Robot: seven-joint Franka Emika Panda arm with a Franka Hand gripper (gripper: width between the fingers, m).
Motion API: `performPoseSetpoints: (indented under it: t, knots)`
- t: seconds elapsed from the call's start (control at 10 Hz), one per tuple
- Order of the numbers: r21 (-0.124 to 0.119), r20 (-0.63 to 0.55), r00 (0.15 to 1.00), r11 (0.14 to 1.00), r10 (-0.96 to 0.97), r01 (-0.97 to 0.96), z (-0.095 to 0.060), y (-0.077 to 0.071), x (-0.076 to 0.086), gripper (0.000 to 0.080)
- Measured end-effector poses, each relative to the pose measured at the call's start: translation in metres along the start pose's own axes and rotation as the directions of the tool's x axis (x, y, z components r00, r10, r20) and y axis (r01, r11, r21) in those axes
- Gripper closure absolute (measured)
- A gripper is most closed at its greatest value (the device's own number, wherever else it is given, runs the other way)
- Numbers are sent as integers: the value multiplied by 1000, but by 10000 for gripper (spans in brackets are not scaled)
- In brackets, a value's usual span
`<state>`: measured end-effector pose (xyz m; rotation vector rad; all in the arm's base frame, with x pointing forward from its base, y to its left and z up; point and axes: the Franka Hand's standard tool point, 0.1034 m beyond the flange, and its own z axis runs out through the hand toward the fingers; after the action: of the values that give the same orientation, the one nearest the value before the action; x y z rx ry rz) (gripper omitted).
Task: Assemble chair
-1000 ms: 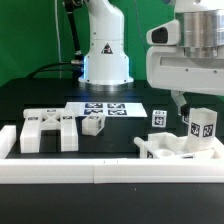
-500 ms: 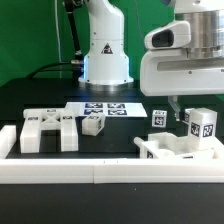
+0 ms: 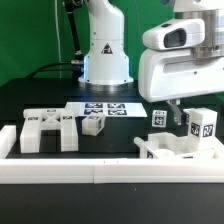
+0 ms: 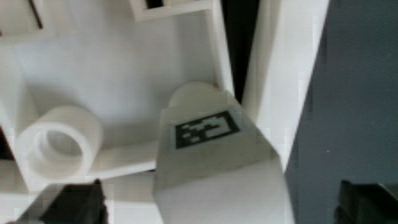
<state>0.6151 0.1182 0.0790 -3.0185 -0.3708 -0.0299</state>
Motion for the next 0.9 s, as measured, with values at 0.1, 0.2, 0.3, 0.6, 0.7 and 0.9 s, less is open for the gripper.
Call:
performPoseSetpoints:
  t: [0.1,0.2,0.3,0.6,0.7,0.9]
  knots:
    - [-8,-4,996,996,-90,90,0,2,1,151]
    - [-8,-3,996,996,-89,89,0,2,0,242]
    - [-8,-3,996,996,-88,88,0,2,0,242]
    - [-8,-3,996,996,-88,88,0,2,0,510]
    - [-7,-3,997,997,-74,74,0,2,0,510]
    - [6,-5,992,992,127,-127,1,0,0,510]
